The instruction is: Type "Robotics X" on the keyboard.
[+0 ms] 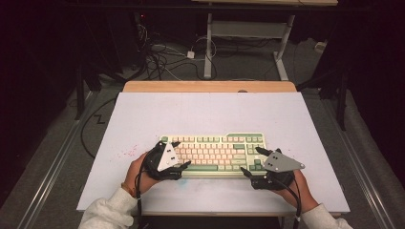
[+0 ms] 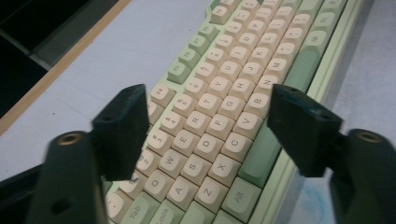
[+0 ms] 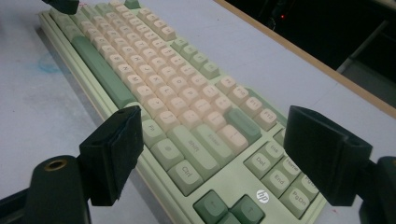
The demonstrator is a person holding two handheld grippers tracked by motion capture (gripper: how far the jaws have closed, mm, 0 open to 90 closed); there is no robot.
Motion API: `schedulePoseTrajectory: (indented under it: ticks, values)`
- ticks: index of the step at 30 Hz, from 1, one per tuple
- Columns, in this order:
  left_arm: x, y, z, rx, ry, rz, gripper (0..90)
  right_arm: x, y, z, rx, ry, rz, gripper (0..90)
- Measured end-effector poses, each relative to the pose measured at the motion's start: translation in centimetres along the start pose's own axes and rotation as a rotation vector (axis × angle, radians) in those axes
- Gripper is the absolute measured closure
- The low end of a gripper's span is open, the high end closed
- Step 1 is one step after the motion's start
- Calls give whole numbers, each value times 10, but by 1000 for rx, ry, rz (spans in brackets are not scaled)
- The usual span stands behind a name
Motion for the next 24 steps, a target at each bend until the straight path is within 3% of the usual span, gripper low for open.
schedulePoseTrajectory:
  ticks: [3,5,9,16,19,24]
  values:
    - [-2,-1,-1,11,10,-9,172,0,3,0,4,-4,25,215]
    - [-4,-1,-3,7,15,-12,172,1,3,-1,0,3,26,257]
    - [-10,-3,-6,6,20,-33,171,1,7,-1,-23,14,29,492]
    - [-21,-2,-14,8,16,-55,172,-1,8,0,19,-10,14,821]
    - [-23,-2,-17,14,16,-53,172,-1,8,0,26,-13,12,883]
    - [-28,-2,-23,20,19,-72,172,-2,7,4,39,-33,7,900]
Point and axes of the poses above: each handheld gripper's, and its own axes: z roughly forward along the jaws, x roughly out of its top, y roughly to its right, the point moved 6 cm from there along z, roughly forward along the jaws, and after that the axes turned 15 degrees about -x, right-handed, at the moved point
